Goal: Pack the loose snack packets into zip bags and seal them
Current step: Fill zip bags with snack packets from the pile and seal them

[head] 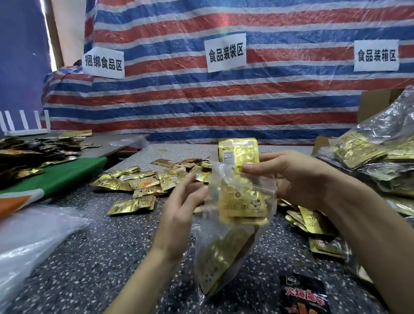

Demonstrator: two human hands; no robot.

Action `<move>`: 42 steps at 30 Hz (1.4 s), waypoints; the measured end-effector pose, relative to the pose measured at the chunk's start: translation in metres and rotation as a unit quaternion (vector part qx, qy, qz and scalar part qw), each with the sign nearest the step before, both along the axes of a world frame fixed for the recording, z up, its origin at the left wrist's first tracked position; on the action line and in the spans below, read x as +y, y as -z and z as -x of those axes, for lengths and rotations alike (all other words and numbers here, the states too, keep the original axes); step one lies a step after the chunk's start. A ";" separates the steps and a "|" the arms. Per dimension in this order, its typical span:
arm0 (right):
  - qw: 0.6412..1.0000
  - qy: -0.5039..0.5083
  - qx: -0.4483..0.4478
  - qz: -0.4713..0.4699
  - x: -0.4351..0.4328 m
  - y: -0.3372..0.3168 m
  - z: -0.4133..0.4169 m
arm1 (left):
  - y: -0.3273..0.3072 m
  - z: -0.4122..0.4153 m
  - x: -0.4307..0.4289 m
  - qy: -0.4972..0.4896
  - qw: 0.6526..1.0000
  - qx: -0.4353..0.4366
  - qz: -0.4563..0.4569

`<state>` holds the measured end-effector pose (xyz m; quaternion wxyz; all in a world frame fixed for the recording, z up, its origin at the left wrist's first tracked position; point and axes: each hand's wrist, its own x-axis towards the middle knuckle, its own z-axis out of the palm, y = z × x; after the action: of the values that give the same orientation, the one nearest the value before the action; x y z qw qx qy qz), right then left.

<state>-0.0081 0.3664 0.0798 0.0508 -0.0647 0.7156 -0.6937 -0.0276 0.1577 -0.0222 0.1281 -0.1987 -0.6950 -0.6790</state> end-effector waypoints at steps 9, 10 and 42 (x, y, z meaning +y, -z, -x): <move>0.990 -0.028 0.002 -0.141 0.001 0.002 -0.005 | 0.002 -0.003 0.007 0.038 0.999 0.010 0.007; 0.989 -0.030 0.012 -0.142 0.001 0.001 -0.005 | 0.000 -0.004 0.007 0.038 0.999 0.019 -0.005; 0.968 0.044 0.246 -0.035 0.000 -0.003 -0.006 | -0.027 -0.009 -0.015 0.033 0.963 0.067 -0.260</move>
<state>-0.0017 0.3663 0.0823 -0.1554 -0.1997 0.7322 -0.6324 -0.0188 0.1431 0.0046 0.1992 -0.2267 -0.4770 -0.8255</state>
